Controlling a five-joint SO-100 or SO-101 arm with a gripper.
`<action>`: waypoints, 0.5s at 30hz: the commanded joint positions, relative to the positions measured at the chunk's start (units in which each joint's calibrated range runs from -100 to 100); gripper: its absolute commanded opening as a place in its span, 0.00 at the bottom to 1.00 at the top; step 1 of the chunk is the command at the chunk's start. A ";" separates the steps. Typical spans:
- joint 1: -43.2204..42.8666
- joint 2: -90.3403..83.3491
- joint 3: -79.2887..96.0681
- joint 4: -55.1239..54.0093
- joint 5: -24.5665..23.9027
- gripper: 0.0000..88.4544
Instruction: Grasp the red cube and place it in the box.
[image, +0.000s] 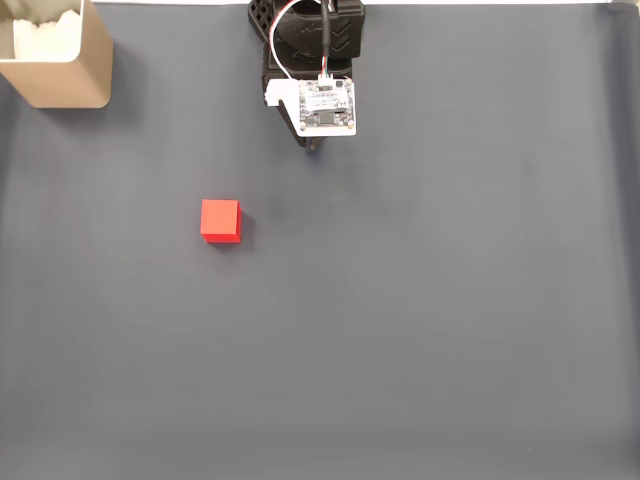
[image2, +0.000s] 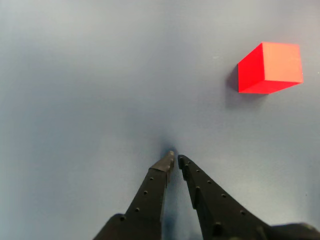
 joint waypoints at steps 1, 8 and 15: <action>0.47 0.17 0.81 0.96 -0.29 0.00; 0.18 0.17 0.81 0.96 -0.29 0.00; 0.18 0.17 0.81 0.88 -0.59 0.00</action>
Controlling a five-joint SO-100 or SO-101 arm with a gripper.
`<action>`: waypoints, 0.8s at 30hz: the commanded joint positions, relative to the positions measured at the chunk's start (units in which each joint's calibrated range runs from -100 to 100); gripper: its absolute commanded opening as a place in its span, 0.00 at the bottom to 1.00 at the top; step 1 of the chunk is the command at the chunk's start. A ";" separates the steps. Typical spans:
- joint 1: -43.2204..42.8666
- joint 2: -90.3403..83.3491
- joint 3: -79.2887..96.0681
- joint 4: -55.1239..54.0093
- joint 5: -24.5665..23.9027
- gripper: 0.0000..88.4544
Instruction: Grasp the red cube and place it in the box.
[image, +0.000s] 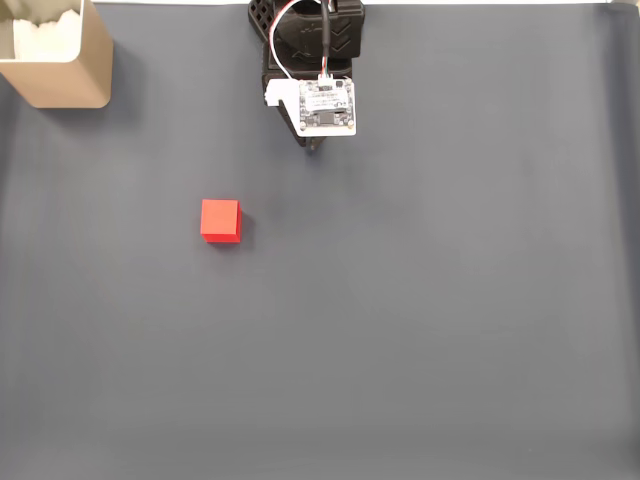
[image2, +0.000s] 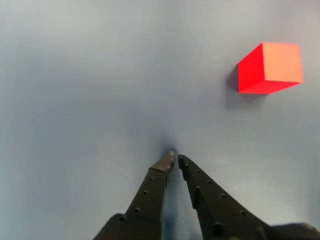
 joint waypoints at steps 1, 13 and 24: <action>0.18 0.17 0.81 0.88 -0.68 0.00; 0.04 0.95 0.81 -3.79 -1.71 0.00; 0.04 6.41 -2.75 -14.94 -2.69 0.00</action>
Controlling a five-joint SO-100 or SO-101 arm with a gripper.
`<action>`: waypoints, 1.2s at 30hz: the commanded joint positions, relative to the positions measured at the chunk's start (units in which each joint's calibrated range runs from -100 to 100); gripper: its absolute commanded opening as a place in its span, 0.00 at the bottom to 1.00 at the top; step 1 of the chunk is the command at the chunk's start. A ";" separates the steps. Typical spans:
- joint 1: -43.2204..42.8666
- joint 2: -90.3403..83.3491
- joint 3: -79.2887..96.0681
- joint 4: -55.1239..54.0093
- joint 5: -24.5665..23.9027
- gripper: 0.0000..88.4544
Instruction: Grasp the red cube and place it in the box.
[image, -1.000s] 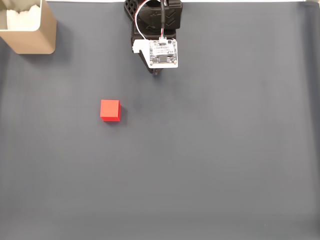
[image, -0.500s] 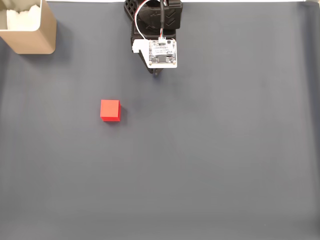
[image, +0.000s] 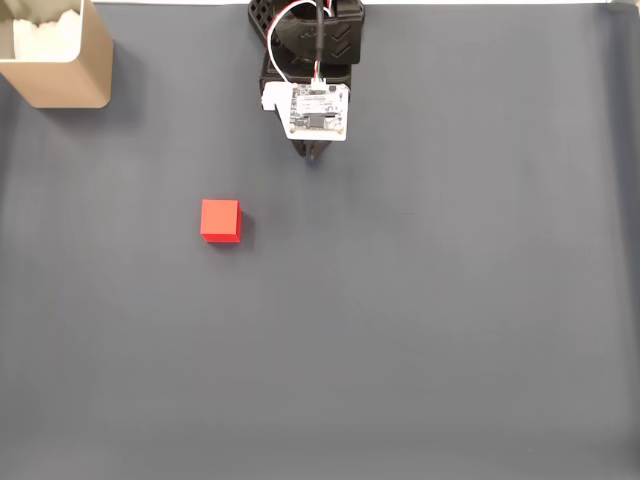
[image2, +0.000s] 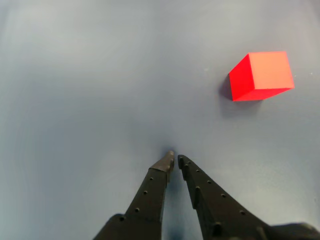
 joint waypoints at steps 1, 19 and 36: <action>-0.62 1.90 -2.57 -3.43 -0.34 0.00; -2.75 24.51 -30.58 -6.38 -0.44 0.00; 2.50 40.11 -52.48 0.26 1.42 0.00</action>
